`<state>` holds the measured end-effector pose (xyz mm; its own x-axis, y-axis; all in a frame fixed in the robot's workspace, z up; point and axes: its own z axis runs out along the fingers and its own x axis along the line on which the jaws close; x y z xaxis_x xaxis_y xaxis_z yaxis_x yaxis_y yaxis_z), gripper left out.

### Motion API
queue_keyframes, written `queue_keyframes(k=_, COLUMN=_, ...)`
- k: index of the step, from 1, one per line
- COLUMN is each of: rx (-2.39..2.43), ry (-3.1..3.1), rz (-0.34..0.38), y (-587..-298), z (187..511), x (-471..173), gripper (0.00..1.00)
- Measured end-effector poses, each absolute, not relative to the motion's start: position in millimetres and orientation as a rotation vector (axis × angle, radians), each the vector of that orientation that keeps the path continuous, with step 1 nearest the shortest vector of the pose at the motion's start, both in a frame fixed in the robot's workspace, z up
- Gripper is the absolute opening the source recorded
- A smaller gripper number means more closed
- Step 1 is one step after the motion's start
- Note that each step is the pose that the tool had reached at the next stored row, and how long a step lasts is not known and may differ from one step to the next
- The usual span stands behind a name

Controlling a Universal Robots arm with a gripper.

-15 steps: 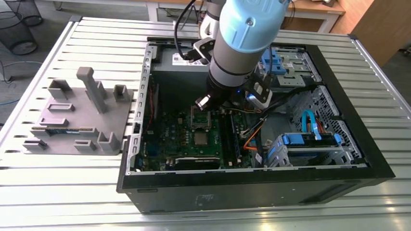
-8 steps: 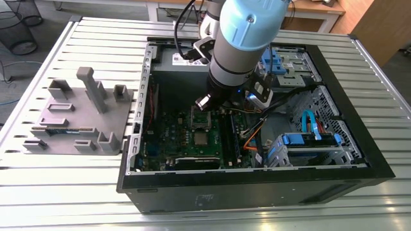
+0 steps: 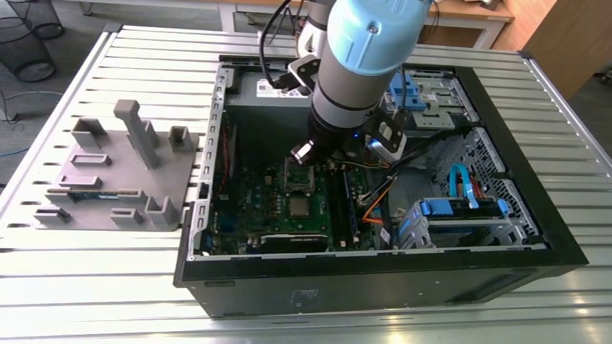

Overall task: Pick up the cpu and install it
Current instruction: 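Close the cpu cover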

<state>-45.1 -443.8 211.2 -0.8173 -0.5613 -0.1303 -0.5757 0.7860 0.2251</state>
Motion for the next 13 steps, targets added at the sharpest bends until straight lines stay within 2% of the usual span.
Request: queue_keyframes(k=13, rx=-0.929, ry=2.916, rz=0.393, y=-446.5, z=219.7, x=-45.1, gripper=0.11)
